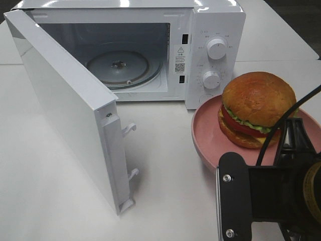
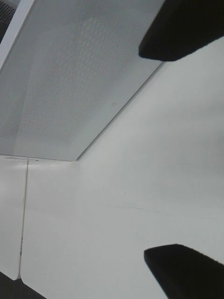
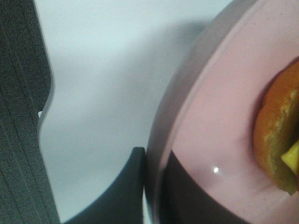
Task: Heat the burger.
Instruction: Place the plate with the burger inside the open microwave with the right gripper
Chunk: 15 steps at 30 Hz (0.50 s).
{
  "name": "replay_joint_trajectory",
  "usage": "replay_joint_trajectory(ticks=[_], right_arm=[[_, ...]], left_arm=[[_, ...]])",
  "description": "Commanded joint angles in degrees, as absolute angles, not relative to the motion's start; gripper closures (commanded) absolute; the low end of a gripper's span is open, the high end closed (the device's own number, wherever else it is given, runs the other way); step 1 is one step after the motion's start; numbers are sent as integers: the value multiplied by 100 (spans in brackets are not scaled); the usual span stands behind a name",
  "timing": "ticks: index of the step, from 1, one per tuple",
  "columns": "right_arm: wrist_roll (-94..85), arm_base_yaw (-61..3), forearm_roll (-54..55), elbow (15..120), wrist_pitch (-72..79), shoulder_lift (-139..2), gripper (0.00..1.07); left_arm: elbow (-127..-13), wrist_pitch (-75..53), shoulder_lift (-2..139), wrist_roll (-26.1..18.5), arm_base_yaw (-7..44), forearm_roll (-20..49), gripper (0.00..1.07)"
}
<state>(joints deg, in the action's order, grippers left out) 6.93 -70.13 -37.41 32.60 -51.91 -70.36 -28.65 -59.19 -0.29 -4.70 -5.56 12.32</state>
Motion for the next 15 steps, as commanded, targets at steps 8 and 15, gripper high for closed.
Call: replay_joint_trajectory(ticks=[8,15], right_arm=[[-871,-5901,-4142,3249,-4234,-7002,107],[-1937,-5208,-4131,3249,-3512,-7002,107]], left_arm=[[-2853,-5873,-149,-493,-573,1255,7],[-2853,-5873,-149,-493,-573,1255,7]])
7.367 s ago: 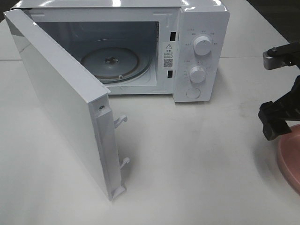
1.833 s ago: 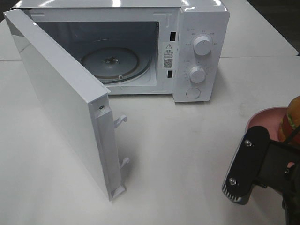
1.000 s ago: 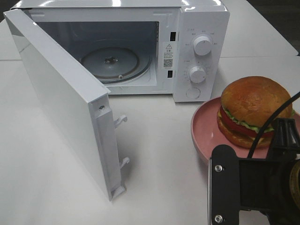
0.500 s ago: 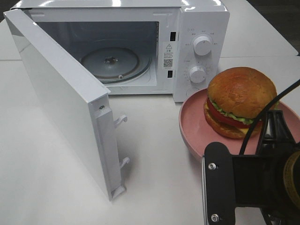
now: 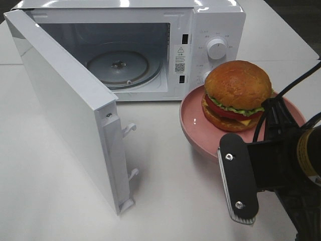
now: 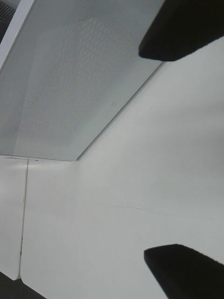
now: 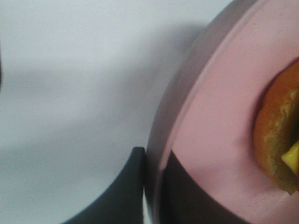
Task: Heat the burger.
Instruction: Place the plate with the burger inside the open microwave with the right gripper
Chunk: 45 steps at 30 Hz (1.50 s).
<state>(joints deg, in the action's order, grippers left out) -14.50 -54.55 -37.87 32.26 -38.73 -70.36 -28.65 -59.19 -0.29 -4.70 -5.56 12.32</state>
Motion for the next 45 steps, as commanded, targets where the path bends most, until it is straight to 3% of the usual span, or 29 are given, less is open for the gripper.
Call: replay_joint_trajectory(ticks=[1,7,14,26,45], right_arm=[[-2269,-5019,-4079,3249,-3283,-7002,107],[-3083,-4601,-3684,3249,-2842,-7002,107],[-5798,-3724,-1931,3249,-2257,-7002,107],[-9580,-2842,458,3249,-2269,-7019,107],[-9866,-2848,464,3547,-2154,-7397,107]], left_arm=[[-2853,-5873,-149,-493,-573,1255,7],[-2853,-5873,-149,-493,-573,1255,7],[-2853,-5873,-149,-493,-573,1255,7],[-2853,-5873,-149,-493,-573,1255,7],[-2853,-5873,-149,-498,-573,1255,7]])
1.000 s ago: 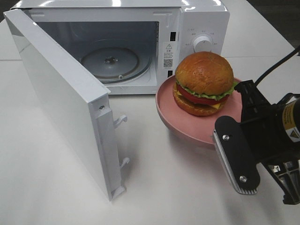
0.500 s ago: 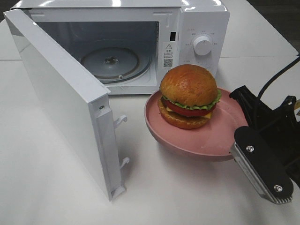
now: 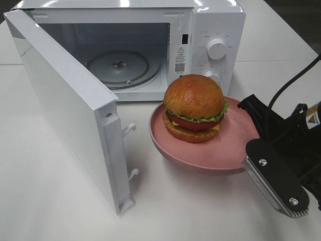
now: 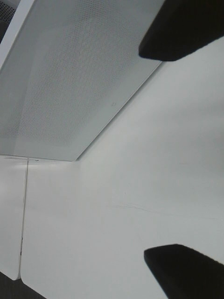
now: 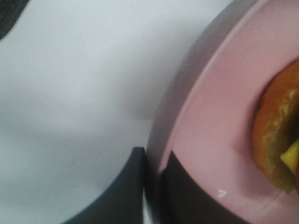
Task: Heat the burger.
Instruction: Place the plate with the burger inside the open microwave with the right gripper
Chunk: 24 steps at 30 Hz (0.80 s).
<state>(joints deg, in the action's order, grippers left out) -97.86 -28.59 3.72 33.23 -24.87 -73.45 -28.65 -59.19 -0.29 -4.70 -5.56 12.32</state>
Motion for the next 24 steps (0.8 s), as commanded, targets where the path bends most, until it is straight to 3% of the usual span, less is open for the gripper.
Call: replay_joint_trajectory(ticks=[1,24], right_arm=[[-9866,-2848,458,3655,-2160,-7483,107],[-9586,-3254,-69,4526,-1965,-8371,107]], left_arm=[[-2853,-5873,-149,-498,-573,1255,7],[-2853,-5873,-149,-493,-573,1255,7]])
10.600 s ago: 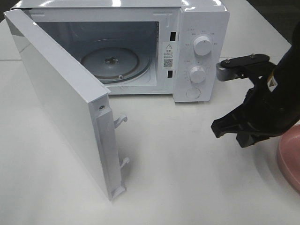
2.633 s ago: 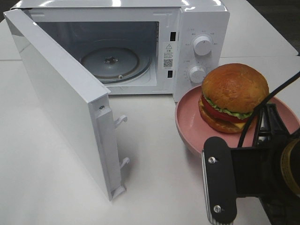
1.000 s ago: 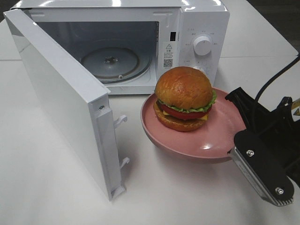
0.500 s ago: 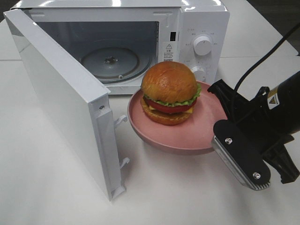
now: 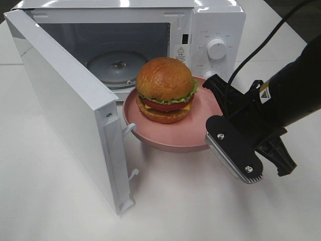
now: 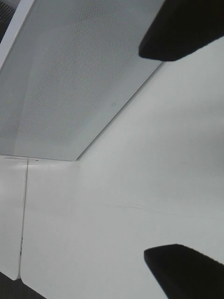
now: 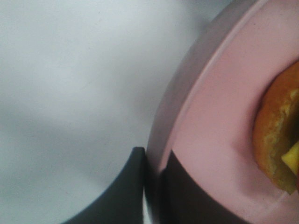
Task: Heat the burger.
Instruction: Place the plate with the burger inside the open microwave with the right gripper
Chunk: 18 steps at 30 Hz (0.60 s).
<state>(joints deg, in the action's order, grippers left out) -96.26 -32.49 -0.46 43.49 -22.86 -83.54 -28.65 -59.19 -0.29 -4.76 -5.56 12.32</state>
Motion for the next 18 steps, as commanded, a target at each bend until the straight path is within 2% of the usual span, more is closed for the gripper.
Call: replay_joint_trajectory(ticks=[1,12,18], right_arm=[[-9586,-3323,-69,4584,-1919,-8411,107],[-9586,-3472,0,4658,-1684,-8675,107],[-9586,-3472,0,5031,-1690,-9007,107]], left_arm=[[-2853,-5873,-149,-493,-573,1255,7],[-2853,-5873,-149,-493,-573,1255,7],[-2853,-5873,-149,-493,-573,1255,7]])
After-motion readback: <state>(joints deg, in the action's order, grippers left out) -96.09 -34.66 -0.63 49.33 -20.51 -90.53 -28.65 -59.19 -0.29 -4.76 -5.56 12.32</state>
